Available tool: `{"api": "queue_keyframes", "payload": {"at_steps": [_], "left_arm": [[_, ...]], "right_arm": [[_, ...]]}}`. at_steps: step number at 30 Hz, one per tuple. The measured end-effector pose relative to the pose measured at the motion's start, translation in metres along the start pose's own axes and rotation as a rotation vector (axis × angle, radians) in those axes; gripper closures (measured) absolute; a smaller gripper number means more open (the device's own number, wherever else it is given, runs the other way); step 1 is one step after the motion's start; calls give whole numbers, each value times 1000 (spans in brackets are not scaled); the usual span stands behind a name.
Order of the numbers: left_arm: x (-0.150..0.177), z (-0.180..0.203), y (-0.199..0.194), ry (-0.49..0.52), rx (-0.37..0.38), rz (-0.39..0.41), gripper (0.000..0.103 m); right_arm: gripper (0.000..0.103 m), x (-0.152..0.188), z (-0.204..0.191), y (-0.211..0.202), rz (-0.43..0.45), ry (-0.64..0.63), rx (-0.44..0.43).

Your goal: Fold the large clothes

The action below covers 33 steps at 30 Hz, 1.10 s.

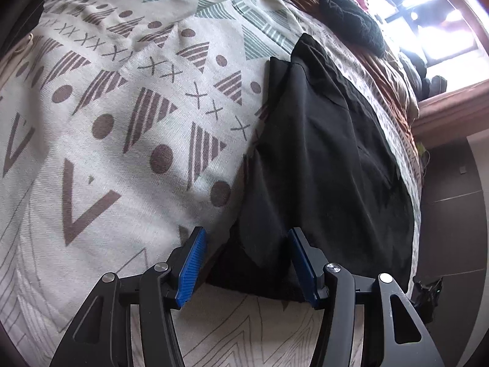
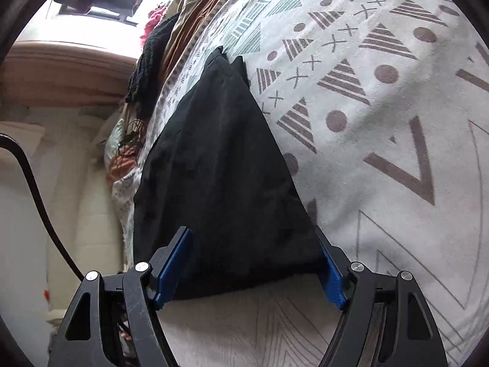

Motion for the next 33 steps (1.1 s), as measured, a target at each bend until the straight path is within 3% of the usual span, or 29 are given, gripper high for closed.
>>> {"api": "queue_keyframes", "payload": {"at_steps": [2, 3, 4, 5, 7, 10, 19, 33], "left_arm": [[-2, 1, 2, -9, 8, 10, 46], [-4, 3, 3, -3, 6, 20, 53], [-3, 5, 4, 7, 2, 20, 67], [-2, 7, 6, 20, -6, 13, 73], [0, 10, 5, 31, -16, 19, 84], [2, 15, -6, 51, -11, 53, 89], [30, 6, -44, 31, 24, 95, 91], [105, -24, -91, -11, 63, 115, 91]], "right_arm": [[30, -4, -3, 4, 7, 1, -3], [35, -6, -4, 5, 9, 1, 0], [45, -8, -4, 8, 11, 1, 8], [53, -8, -4, 9, 12, 1, 15], [80, -8, -2, 9, 14, 12, 21], [91, -8, -6, 2, 50, 15, 3], [93, 9, -30, -25, 81, -67, 20], [93, 82, -24, -63, 27, -134, 48]]}}
Point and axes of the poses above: each gripper's, at about its wrist camera, not at the fingertips, and y roughly the way its jaws point, z to its right, x to its underside, the point moved 8 cm from there along y, roughly the way its jaws point, and after that the axes turned 3 degrees about -y, right-handed, at the moved point
